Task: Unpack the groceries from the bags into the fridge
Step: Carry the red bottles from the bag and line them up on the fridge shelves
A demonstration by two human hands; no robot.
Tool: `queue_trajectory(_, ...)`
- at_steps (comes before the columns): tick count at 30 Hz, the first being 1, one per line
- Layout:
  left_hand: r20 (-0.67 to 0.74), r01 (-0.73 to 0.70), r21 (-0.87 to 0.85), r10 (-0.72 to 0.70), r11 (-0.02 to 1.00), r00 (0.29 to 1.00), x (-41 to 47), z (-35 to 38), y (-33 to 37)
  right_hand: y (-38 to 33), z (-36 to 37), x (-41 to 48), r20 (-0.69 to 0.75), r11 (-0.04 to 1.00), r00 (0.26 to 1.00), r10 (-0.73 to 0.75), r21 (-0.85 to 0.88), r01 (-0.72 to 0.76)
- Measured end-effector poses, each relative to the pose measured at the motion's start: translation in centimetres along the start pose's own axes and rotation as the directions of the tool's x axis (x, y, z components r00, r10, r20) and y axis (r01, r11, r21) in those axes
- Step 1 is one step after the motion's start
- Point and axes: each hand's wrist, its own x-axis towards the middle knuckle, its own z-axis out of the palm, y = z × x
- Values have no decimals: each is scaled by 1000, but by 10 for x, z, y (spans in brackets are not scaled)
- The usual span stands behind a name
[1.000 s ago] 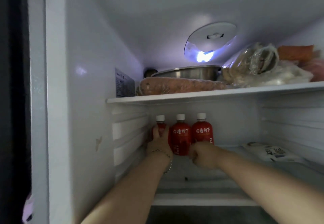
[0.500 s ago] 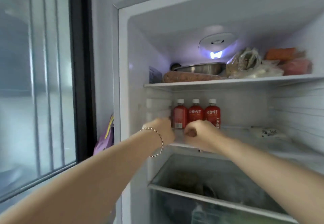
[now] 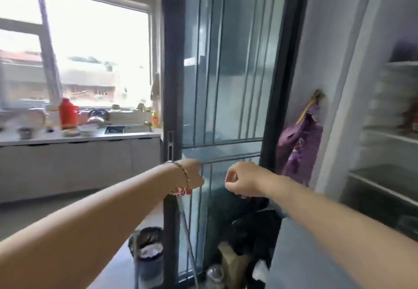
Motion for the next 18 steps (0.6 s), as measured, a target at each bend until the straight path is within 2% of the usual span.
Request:
queue_trajectory(5, -137, 271, -60, -277, 961, 951, -125, 20, -165, -157, 85, 15, 123, 964, 960, -251, -60, 260)
queue_trajectory(10, -249, 550, -123, -562, 826, 789, -260, 43, -325, -343, 166, 3, 206, 862, 863, -461, -124, 491)
queue_trajectory(13, -253, 692, -193, -717, 696, 650, -367, 63, -414, -472, 221, -26, 254, 754, 757, -602, -129, 644)
queue_trajectory(17, -202, 820, -241, -853, 519, 481, -485, 77, -486, -603, 282, -73, 281, 579, 576, -767, -84, 811)
queue_trajectory(18, -198, 852, -248, -885, 461, 422, -518, 82, -503, -638, 299, -92, 301, 526, 518, -801, -61, 848)
